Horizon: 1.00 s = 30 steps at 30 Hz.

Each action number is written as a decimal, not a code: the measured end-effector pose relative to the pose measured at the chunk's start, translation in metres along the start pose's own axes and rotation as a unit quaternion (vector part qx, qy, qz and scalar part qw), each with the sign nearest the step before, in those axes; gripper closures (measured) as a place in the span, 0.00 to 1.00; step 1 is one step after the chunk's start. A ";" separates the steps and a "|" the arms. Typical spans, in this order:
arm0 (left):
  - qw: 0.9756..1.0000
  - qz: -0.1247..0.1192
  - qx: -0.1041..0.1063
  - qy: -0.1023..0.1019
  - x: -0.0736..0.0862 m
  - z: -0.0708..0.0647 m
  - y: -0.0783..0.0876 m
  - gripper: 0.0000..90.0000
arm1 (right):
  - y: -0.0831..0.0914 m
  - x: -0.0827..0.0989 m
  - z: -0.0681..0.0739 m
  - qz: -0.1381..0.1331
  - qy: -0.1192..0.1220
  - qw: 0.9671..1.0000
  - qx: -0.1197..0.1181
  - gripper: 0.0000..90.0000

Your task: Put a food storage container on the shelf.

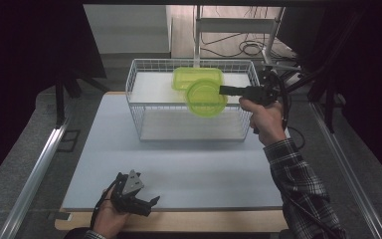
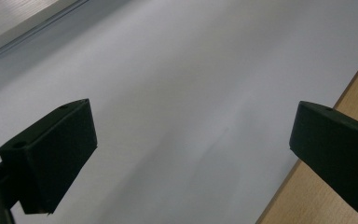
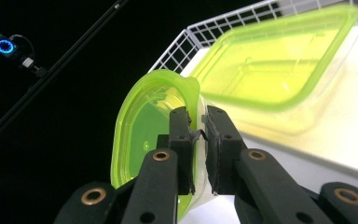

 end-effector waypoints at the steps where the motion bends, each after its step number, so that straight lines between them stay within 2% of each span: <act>1: 1.000 0.000 0.000 0.000 0.000 0.000 0.000 0.00 | 0.000 -0.002 0.001 -0.002 0.001 1.000 0.002 0.90; 14: 1.000 -0.001 -0.001 0.000 0.000 0.001 0.002 0.00 | -0.012 -0.033 0.012 -0.039 0.000 0.999 0.020 0.90; 27: 1.000 -0.004 0.001 0.004 0.000 0.000 0.002 0.00 | -0.031 -0.055 0.007 -0.062 -0.012 0.997 0.054 0.90; 30: 1.000 -0.007 0.001 0.006 0.000 0.001 0.003 0.00 | -0.038 -0.057 0.006 -0.064 -0.014 0.996 0.056 0.90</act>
Point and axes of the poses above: each handheld gripper's, and its own axes: y roughly backward along the jaws, x roughly out of its underside, z roughly to its left, the point moved 2 cm from there along -y, roughly forward along the jaws, and after that the axes turned 10 degrees about -y, right-handed, at the moved point
